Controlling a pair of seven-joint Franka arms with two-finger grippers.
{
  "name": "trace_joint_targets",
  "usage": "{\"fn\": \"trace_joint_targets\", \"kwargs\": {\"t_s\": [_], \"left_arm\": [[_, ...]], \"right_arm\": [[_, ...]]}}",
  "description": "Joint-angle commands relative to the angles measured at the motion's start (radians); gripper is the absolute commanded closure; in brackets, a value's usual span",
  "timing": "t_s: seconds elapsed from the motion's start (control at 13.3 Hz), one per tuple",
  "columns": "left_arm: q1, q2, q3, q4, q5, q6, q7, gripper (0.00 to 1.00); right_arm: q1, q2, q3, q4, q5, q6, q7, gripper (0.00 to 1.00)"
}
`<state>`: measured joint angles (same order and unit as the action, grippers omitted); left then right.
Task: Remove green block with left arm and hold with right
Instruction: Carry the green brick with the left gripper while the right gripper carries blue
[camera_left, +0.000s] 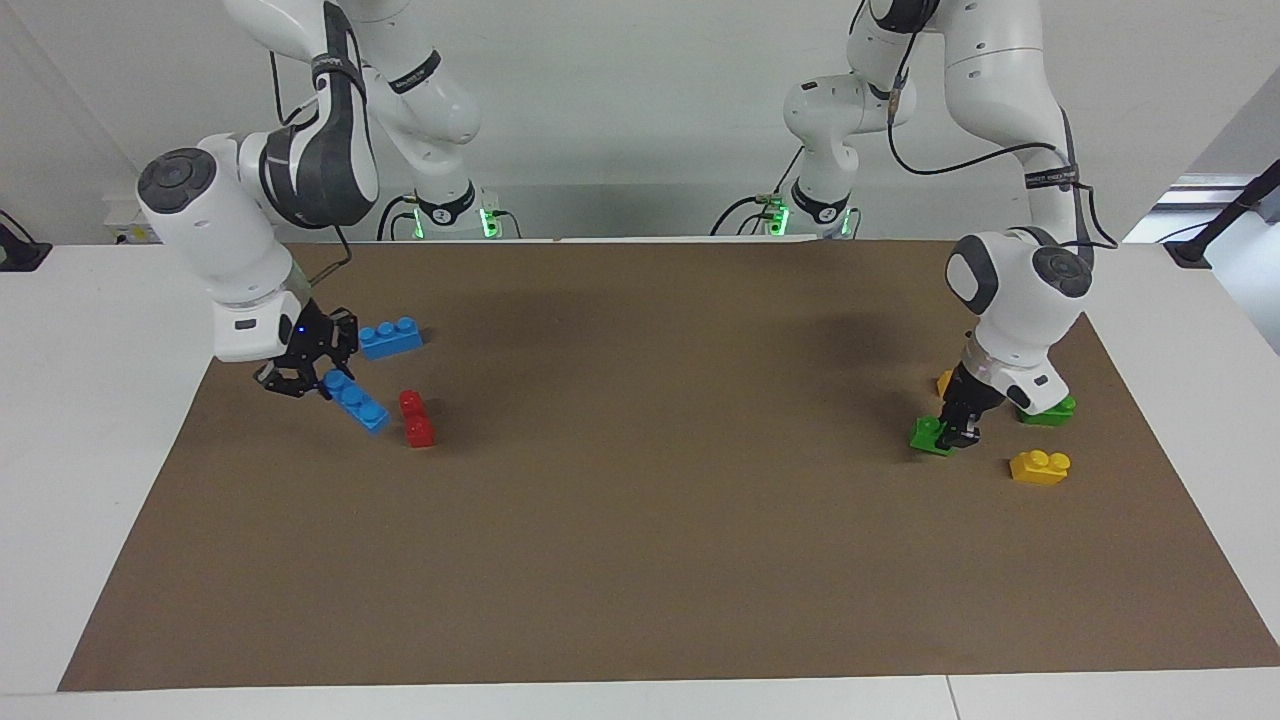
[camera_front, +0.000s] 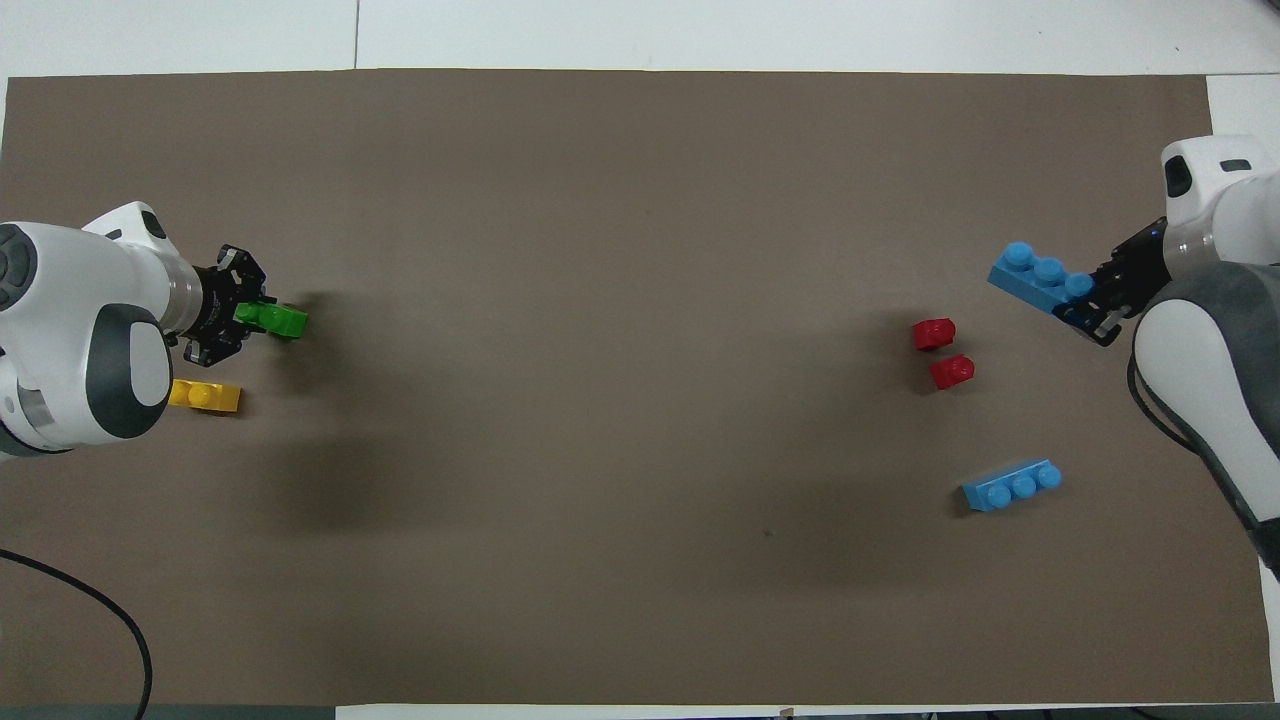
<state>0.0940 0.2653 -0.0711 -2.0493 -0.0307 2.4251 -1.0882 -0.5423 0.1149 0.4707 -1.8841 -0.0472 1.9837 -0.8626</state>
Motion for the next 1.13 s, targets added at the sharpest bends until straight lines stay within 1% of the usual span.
{"fn": "trace_joint_targets", "kwargs": {"t_s": [0.0,0.15,0.23,0.3,0.53,0.6,0.68,0.75,0.83,0.9,1.05], "left_arm": [[0.009,0.023,-0.004,0.015,-0.018,0.008,0.066,1.0],[0.01,0.026,-0.004,0.015,-0.018,0.008,0.091,1.0],[0.009,0.026,-0.004,0.015,-0.018,0.008,0.09,1.0],[0.009,0.026,-0.004,0.014,-0.018,0.009,0.091,1.0],[0.01,0.025,-0.004,0.014,-0.018,-0.007,0.09,1.0],[0.01,0.025,-0.004,0.014,-0.018,-0.008,0.09,1.0],[0.012,0.025,-0.004,0.015,-0.018,-0.006,0.09,0.85],[0.012,0.023,-0.004,0.015,-0.018,-0.008,0.09,0.57],[0.01,0.02,-0.004,0.015,-0.018,-0.011,0.088,0.18],[0.01,0.012,-0.004,0.015,-0.018,-0.021,0.088,0.0],[0.012,-0.015,-0.004,0.015,-0.018,-0.052,0.091,0.0]], "right_arm": [[-0.042,-0.044,0.012,-0.079,-0.026,0.038,0.169,1.0],[-0.056,-0.035,0.012,-0.105,-0.028,0.055,0.328,1.0],[-0.065,-0.035,0.012,-0.14,-0.028,0.09,0.4,1.0],[-0.067,-0.035,0.012,-0.171,-0.026,0.122,0.445,1.0],[-0.07,-0.011,0.012,-0.217,-0.026,0.167,0.581,1.0],[-0.07,-0.014,0.012,-0.243,-0.026,0.174,0.597,1.0],[-0.068,-0.02,0.012,-0.26,-0.028,0.182,0.599,1.0],[-0.068,-0.021,0.012,-0.276,-0.026,0.196,0.605,1.0],[-0.068,-0.018,0.012,-0.286,-0.026,0.216,0.617,1.0],[-0.068,-0.018,0.012,-0.311,-0.026,0.234,0.617,1.0],[-0.068,-0.026,0.014,-0.351,-0.026,0.25,0.62,1.0]]}}
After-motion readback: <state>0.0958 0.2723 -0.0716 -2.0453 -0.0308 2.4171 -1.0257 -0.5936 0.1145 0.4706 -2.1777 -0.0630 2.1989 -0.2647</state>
